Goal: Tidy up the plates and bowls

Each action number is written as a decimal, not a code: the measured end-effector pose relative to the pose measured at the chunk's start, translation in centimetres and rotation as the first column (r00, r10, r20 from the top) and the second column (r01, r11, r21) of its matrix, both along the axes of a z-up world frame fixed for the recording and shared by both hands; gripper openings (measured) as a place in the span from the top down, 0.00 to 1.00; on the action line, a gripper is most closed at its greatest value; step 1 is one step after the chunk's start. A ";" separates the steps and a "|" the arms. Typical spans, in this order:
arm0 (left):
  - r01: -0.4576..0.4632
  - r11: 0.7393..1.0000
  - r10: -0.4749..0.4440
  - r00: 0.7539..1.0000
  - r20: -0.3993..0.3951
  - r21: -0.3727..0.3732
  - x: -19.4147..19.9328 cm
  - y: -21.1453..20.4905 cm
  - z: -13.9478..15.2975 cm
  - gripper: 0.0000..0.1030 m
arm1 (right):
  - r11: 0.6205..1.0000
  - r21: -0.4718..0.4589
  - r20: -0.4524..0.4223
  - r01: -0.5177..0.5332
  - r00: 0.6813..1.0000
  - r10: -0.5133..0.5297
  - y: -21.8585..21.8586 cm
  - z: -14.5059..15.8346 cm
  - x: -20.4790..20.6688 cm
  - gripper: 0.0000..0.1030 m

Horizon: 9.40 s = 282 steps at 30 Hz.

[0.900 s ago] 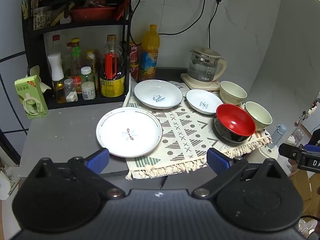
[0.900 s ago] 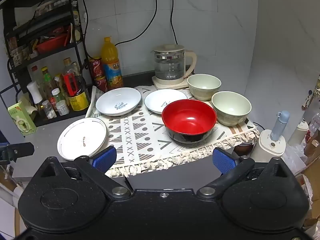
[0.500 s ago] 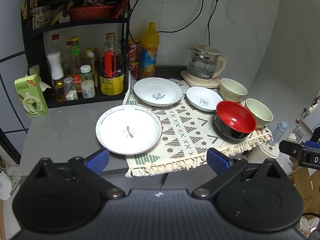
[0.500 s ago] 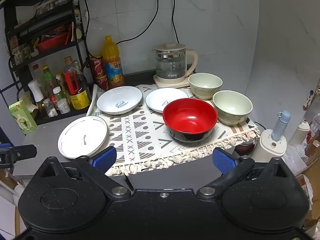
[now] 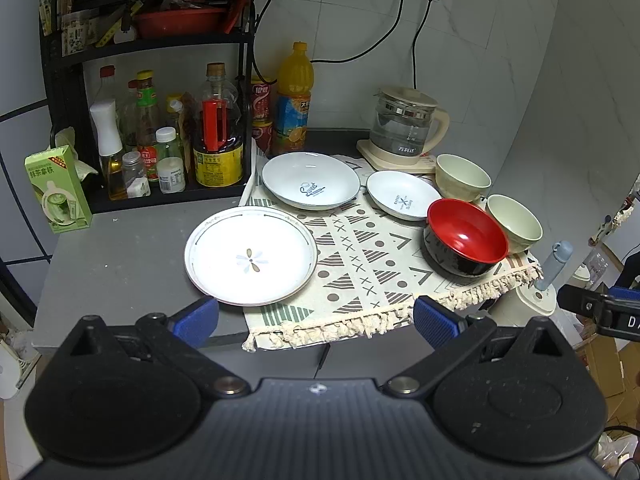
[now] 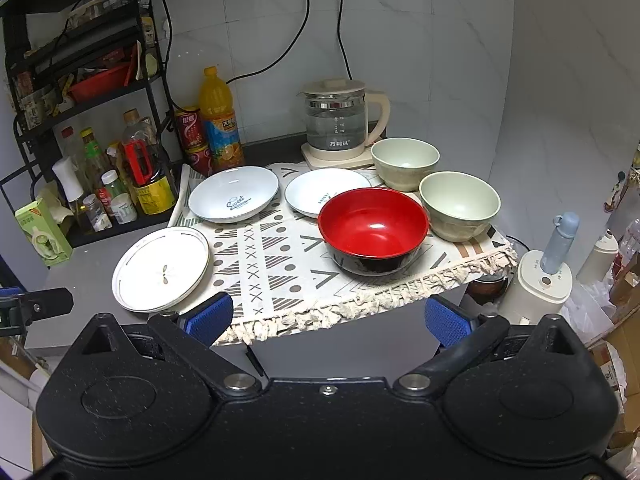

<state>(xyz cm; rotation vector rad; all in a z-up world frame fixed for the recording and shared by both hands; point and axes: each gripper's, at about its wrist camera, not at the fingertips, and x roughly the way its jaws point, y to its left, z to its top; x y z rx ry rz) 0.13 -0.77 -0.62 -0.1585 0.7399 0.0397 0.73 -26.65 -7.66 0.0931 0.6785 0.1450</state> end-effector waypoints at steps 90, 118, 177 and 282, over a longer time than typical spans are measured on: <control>-0.049 0.999 0.047 0.991 -0.123 -0.010 7.2 -3.3 -1.2 0.01 | 0.997 0.055 -0.063 -0.048 0.997 0.052 -4.2 -1.8 6.9 0.00; 0.160 0.984 -0.174 0.959 -0.225 -0.080 26.4 -4.6 -4.2 0.03 | 0.986 0.096 -0.186 0.136 0.976 -0.116 -6.1 -4.0 19.8 0.00; 0.391 0.901 -0.433 0.834 -0.343 -0.188 43.7 -30.6 -10.9 0.67 | 0.933 0.217 -0.384 0.287 0.904 -0.189 -24.3 -14.6 31.6 0.62; 0.079 0.935 -0.244 0.850 -0.466 -0.347 35.1 -15.7 -14.4 0.92 | 0.987 0.130 -0.220 0.095 0.973 -0.065 -11.0 -9.3 29.7 0.88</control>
